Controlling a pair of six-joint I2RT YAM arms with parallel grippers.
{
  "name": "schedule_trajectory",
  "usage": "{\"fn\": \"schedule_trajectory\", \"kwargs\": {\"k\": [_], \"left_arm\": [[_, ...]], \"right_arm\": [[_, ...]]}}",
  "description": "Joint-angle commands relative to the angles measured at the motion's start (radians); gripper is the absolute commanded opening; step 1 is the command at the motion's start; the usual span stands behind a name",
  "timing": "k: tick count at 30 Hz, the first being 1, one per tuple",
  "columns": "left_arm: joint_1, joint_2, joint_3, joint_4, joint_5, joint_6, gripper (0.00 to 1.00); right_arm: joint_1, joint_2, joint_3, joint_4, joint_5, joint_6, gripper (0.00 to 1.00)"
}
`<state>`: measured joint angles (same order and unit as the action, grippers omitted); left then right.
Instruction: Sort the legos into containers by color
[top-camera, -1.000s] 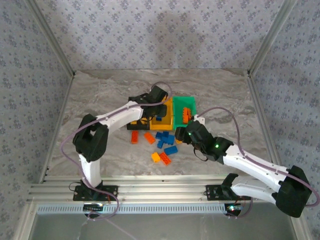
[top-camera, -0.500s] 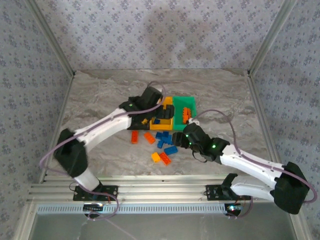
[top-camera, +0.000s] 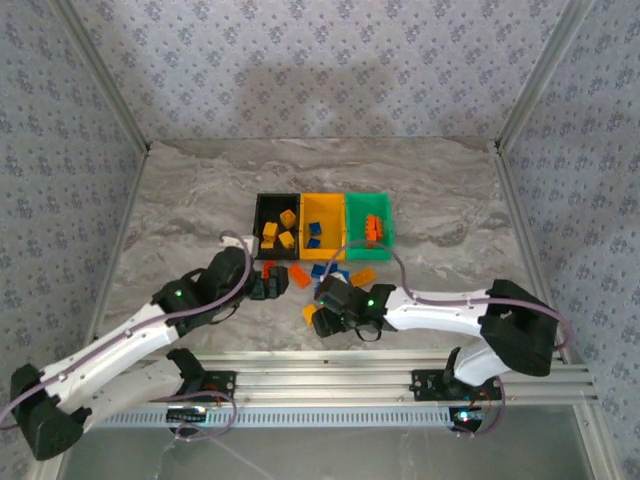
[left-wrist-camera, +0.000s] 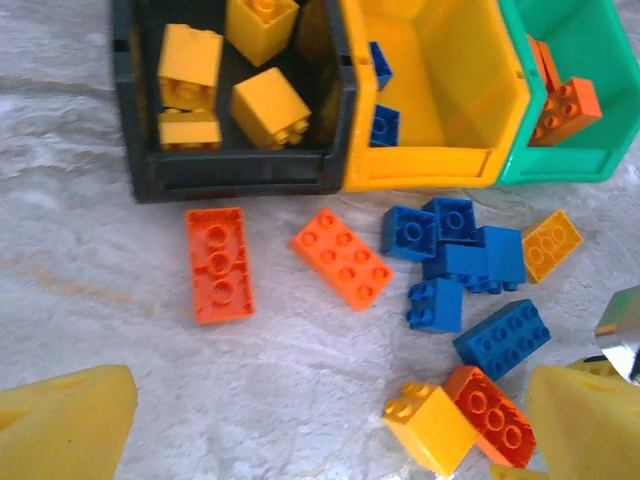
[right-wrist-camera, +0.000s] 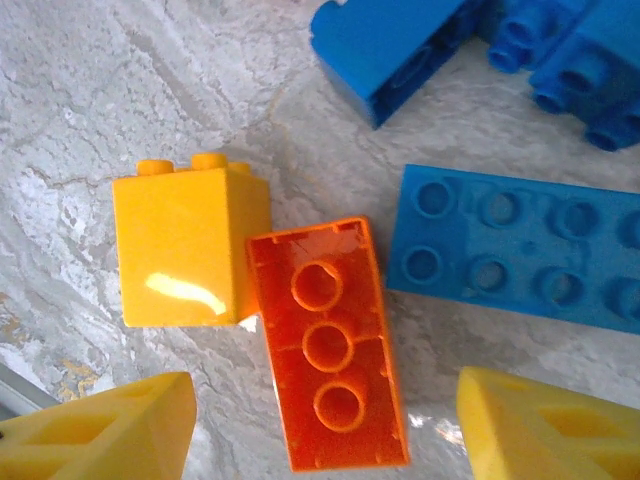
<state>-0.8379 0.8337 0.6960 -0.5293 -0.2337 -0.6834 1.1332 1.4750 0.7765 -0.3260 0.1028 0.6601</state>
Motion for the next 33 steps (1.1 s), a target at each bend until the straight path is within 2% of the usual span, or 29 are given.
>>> {"fn": "schedule_trajectory", "kwargs": {"k": [1, 7, 12, 17, 21, 28, 31, 33], "left_arm": [[0.002, -0.063, -0.019, -0.06, -0.06, -0.046, 1.0], [0.01, -0.077, -0.033, -0.08, -0.072, -0.055, 1.0], [0.021, -0.079, -0.041, -0.065, -0.06, -0.058, 1.0], [0.035, -0.077, -0.043, -0.061, -0.054, -0.049, 1.0], [0.044, -0.075, -0.046, -0.065, -0.053, -0.047, 1.0], [0.061, -0.087, -0.068, -0.061, -0.051, -0.051, 1.0], [0.063, -0.092, -0.078, -0.056, -0.056, -0.058, 1.0], [0.065, -0.09, -0.087, -0.053, -0.056, -0.068, 1.0]], "right_arm": [[0.01, 0.056, 0.055, -0.059, 0.047, -0.023, 0.7], [0.016, 0.111, 0.078, -0.107, 0.055, -0.022, 0.65], [0.026, 0.124, 0.073, -0.113, 0.048, -0.023, 0.57], [0.044, 0.101, 0.062, -0.087, 0.033, -0.023, 0.35], [0.048, 0.03, 0.03, -0.074, 0.026, -0.022, 0.24], [0.035, -0.179, -0.003, -0.144, -0.017, -0.008, 0.21], [-0.032, -0.273, 0.022, -0.171, -0.005, -0.022, 0.22], [-0.111, -0.31, 0.058, -0.173, -0.001, -0.054, 0.22]]}}
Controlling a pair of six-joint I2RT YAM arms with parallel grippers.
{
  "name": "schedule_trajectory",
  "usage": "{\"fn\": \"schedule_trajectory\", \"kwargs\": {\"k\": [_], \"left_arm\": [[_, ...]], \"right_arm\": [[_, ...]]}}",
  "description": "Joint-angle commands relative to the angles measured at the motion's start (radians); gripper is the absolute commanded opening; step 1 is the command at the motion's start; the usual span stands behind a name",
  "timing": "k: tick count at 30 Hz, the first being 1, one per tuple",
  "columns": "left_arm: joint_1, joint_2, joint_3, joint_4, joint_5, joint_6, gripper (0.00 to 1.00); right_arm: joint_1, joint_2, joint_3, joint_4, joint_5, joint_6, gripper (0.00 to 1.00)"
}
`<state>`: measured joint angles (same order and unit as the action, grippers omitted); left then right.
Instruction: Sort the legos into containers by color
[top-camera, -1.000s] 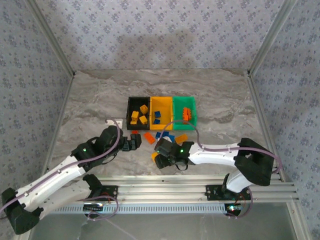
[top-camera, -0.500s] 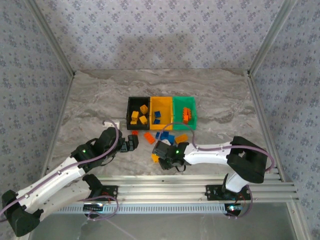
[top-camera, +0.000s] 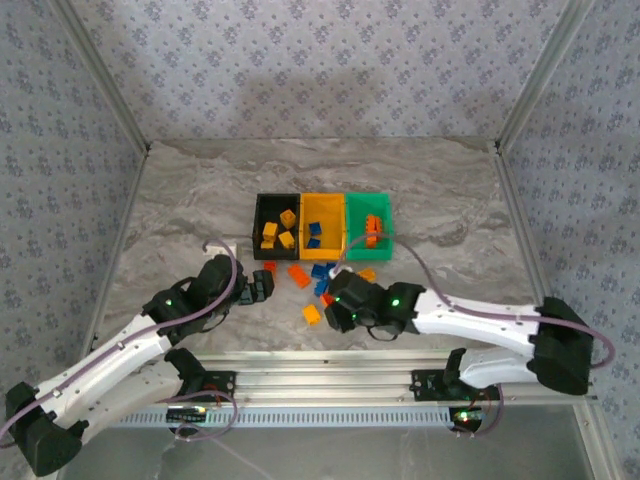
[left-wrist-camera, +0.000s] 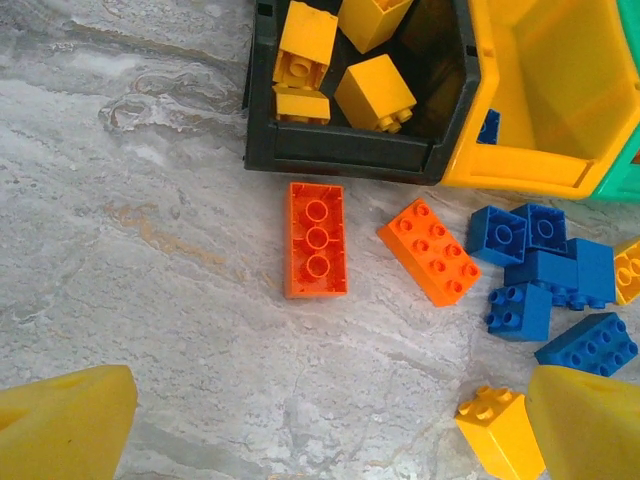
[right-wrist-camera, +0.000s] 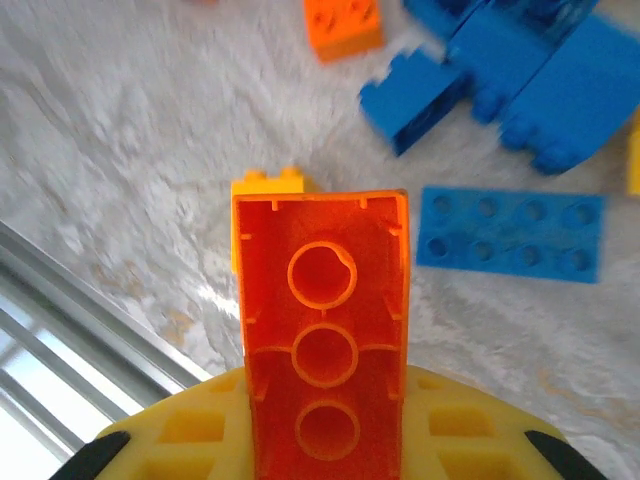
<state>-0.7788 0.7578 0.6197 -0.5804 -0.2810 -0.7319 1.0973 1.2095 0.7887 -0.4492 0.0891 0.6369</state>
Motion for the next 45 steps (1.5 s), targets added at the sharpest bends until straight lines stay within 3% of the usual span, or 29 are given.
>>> {"fn": "schedule_trajectory", "kwargs": {"k": [1, 8, 14, 19, 24, 26, 37, 45], "left_arm": [[0.007, -0.014, -0.014, -0.001, -0.009, -0.025, 1.0], [0.016, -0.036, -0.038, -0.015, -0.021, -0.071, 1.0], [0.036, -0.074, -0.06, -0.024, -0.007, -0.084, 1.0], [0.057, -0.073, -0.076, -0.021, 0.012, -0.079, 1.0], [0.083, -0.038, -0.089, 0.027, 0.058, -0.038, 1.0], [0.087, 0.006, -0.079, 0.046, 0.064, -0.007, 1.0], [0.085, 0.333, -0.025, 0.244, 0.063, 0.076, 0.93], [0.072, 0.59, 0.042, 0.344, -0.032, 0.139, 0.82]], "right_arm": [[-0.119, -0.05, 0.063, -0.047, 0.008, -0.041, 0.22], [-0.462, 0.138, 0.194, 0.011, -0.047, -0.063, 0.22], [-0.558, 0.379, 0.376, 0.021, -0.039, -0.095, 0.23], [-0.576, 0.532, 0.519, -0.018, -0.038, -0.098, 0.3], [-0.575, 0.584, 0.58, -0.03, -0.017, -0.087, 0.56], [-0.564, 0.562, 0.579, -0.024, -0.013, -0.085, 0.62], [-0.446, 0.328, 0.446, 0.035, 0.049, -0.069, 0.67], [-0.409, 0.205, 0.338, 0.047, 0.066, -0.051, 0.68]]}}
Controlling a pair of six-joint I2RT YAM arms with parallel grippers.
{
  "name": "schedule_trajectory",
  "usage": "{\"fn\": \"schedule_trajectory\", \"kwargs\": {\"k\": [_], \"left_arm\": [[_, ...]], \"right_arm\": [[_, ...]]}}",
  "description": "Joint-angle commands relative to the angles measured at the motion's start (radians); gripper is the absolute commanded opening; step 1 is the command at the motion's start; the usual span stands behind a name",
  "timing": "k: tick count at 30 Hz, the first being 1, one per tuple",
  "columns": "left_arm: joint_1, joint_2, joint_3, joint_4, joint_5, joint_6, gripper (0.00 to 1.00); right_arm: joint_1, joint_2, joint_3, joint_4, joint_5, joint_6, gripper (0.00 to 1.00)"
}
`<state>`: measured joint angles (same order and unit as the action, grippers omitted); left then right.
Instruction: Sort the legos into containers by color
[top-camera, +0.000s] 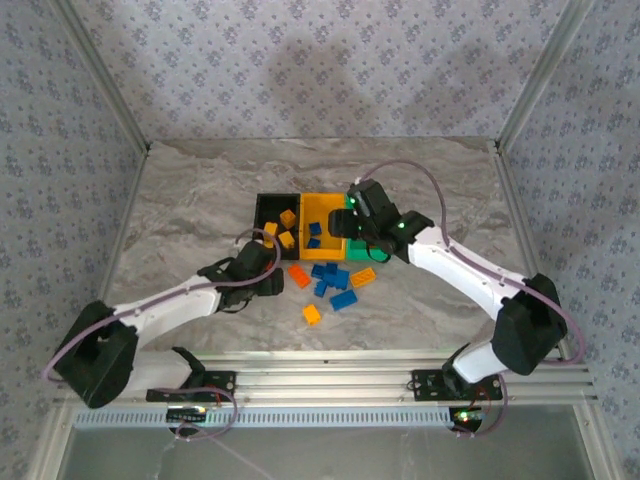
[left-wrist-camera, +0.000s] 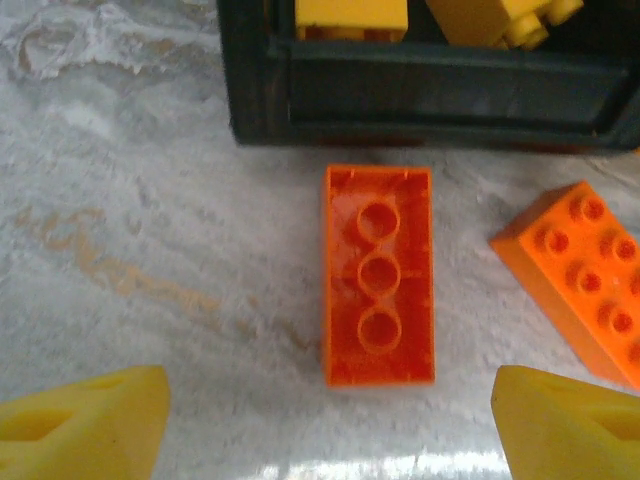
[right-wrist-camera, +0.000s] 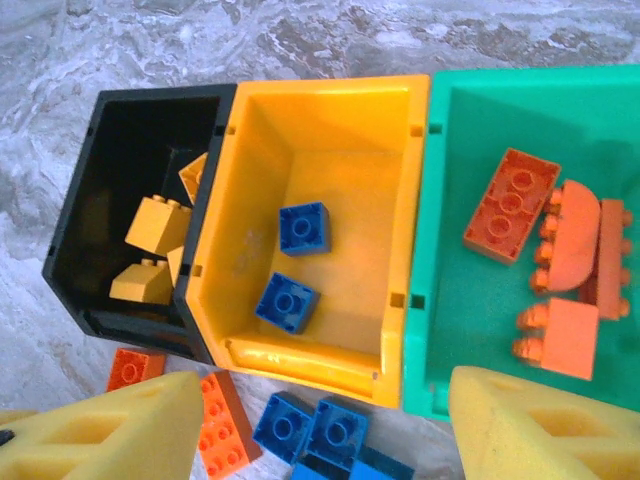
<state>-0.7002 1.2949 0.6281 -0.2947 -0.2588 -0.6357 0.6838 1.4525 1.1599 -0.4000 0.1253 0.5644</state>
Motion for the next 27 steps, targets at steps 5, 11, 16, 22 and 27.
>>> {"fn": "schedule_trajectory", "kwargs": {"k": [5, 11, 16, 22, 27], "left_arm": [[-0.011, 0.176, 0.069, 0.1, -0.096, 0.065, 0.72], [-0.013, 0.259, 0.078, 0.128, -0.096, 0.067, 0.5], [-0.027, 0.249, 0.065, 0.107, -0.075, 0.049, 0.34], [-0.117, 0.05, 0.038, -0.021, -0.083, 0.013, 0.28], [-0.199, -0.099, 0.136, -0.132, -0.067, 0.002, 0.28]], "right_arm": [[0.017, -0.105, -0.067, -0.002, 0.05, 0.026, 0.68], [0.032, -0.179, -0.097, -0.007, 0.069, 0.032, 0.68], [0.031, -0.23, -0.146, -0.001, 0.083, 0.053, 0.68], [0.022, -0.3, -0.255, 0.012, 0.099, 0.108, 0.69], [0.014, -0.39, -0.381, 0.03, 0.145, 0.167, 0.69]]}}
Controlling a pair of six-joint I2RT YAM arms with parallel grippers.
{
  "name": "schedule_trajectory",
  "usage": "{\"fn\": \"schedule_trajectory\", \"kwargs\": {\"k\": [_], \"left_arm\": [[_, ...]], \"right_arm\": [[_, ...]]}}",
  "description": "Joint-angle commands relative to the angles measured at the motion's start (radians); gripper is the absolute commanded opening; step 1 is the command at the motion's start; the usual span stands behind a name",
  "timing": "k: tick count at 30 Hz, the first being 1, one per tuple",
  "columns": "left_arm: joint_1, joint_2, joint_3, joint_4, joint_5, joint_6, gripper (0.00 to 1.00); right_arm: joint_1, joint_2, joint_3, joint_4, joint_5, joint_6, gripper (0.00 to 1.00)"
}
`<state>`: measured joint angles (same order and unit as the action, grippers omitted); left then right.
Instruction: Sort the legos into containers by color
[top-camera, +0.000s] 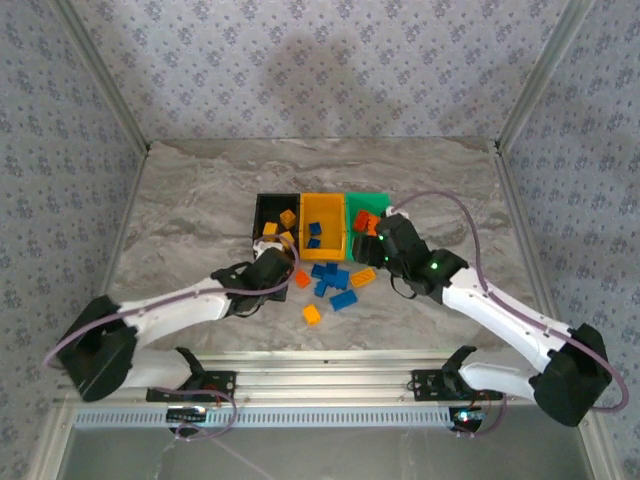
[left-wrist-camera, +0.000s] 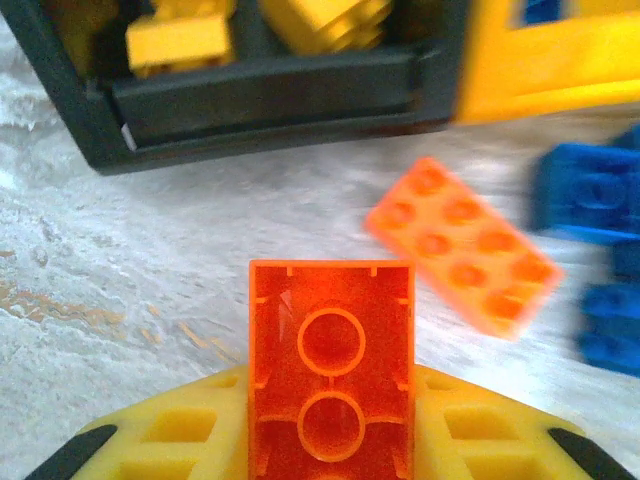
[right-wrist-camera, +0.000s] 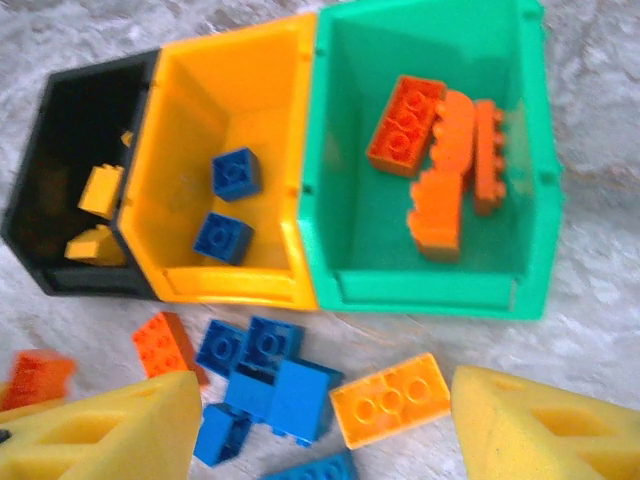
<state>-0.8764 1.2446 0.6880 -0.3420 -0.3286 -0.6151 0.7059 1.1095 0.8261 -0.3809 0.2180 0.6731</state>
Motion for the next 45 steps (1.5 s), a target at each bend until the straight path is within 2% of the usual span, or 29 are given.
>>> {"fn": "schedule_trajectory", "kwargs": {"k": [1, 5, 11, 16, 22, 24, 27, 31, 36, 42, 43, 45], "left_arm": [[-0.025, -0.047, 0.112, -0.084, 0.025, -0.015, 0.28], [-0.025, 0.066, 0.285, -0.042, 0.089, 0.022, 0.29], [-0.022, 0.39, 0.616, -0.02, 0.176, 0.066, 0.28], [-0.02, 0.63, 0.887, -0.088, 0.195, 0.104, 0.27], [0.0, 0.841, 1.133, -0.191, 0.189, 0.106, 0.28], [0.006, 0.886, 1.185, -0.208, 0.189, 0.1, 0.29], [0.008, 0.93, 1.242, -0.219, 0.209, 0.087, 0.39], [0.004, 0.926, 1.257, -0.208, 0.234, 0.071, 0.6], [0.002, 0.827, 1.205, -0.168, 0.243, 0.057, 0.78], [0.002, 0.555, 0.925, -0.027, 0.255, 0.027, 0.92], [0.002, 0.498, 0.859, -0.007, 0.255, 0.022, 0.99], [0.002, 0.389, 0.732, 0.03, 0.25, 0.007, 0.99]], "right_arm": [[-0.014, -0.064, -0.072, 0.011, 0.057, 0.07, 0.69], [-0.039, -0.118, -0.138, 0.011, 0.053, 0.102, 0.69], [-0.05, -0.181, -0.172, -0.055, 0.041, 0.116, 0.69], [-0.053, -0.241, -0.21, -0.087, 0.03, 0.134, 0.69], [-0.056, -0.267, -0.228, -0.089, 0.022, 0.136, 0.69], [-0.055, -0.27, -0.225, -0.089, 0.015, 0.128, 0.69], [-0.054, -0.274, -0.217, -0.095, 0.005, 0.12, 0.69], [-0.054, -0.274, -0.213, -0.096, -0.006, 0.116, 0.7], [-0.051, -0.27, -0.217, -0.075, -0.019, 0.125, 0.7], [-0.013, -0.209, -0.198, -0.037, -0.049, 0.109, 0.7], [0.002, -0.19, -0.192, -0.029, -0.046, 0.107, 0.71], [0.038, -0.151, -0.184, -0.005, -0.039, 0.101, 0.71]]}}
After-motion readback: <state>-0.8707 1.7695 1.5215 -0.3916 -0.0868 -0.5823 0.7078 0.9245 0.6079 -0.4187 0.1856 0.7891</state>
